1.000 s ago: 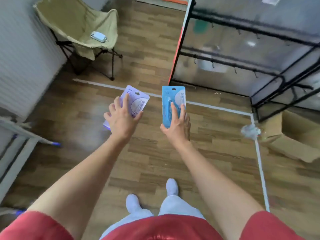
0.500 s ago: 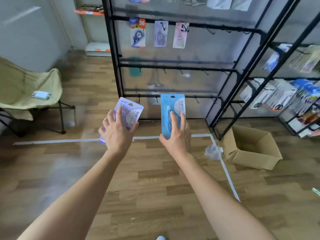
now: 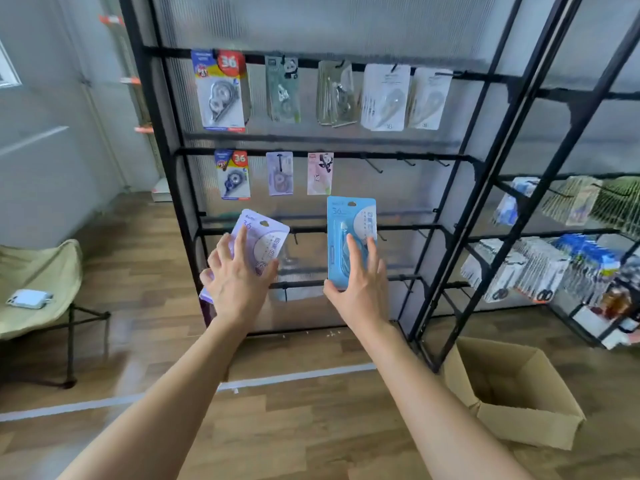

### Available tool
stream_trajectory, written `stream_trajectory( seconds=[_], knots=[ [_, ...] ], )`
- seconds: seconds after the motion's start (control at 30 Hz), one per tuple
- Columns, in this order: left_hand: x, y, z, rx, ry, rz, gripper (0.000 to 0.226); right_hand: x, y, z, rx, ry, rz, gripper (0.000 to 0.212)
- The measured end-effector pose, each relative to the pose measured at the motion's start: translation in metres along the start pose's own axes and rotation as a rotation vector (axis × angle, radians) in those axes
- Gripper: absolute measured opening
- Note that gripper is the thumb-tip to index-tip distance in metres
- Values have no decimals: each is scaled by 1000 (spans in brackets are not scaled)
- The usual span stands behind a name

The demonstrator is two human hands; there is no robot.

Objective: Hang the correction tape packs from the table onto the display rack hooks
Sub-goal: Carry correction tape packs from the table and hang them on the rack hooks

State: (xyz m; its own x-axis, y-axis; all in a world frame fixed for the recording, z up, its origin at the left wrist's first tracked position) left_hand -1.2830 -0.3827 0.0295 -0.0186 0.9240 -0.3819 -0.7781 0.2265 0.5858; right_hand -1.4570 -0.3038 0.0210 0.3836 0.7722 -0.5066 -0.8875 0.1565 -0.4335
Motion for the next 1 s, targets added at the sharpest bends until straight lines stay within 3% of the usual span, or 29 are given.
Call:
stream_trajectory(
  seconds=[0.33,0.8,1.0],
  knots=[
    [-112,52,-82,-2,-20,-37,77,-119,57,-45,34,32,-12,83],
    [-177,120,-204,-23,-15,20,78,-226,179,-95,21,-19,6,84],
    [-193,139,-238,-51,19,66,80,-258,219,-114,18,-43,88,94]
  ],
)
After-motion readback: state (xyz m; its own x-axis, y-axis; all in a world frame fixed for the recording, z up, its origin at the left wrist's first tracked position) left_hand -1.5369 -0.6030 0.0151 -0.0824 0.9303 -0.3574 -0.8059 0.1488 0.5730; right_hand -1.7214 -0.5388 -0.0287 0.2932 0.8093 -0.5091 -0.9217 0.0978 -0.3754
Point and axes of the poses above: each hand's wrist, its own x-axis away from the middle knuckle, its own z-axis out of the back of the hand, y = z × x, the point moved 2 cm from there along -x, towards the middle knuckle, and after that the axes turned 2 degrees about x, right-handed, at the moved point
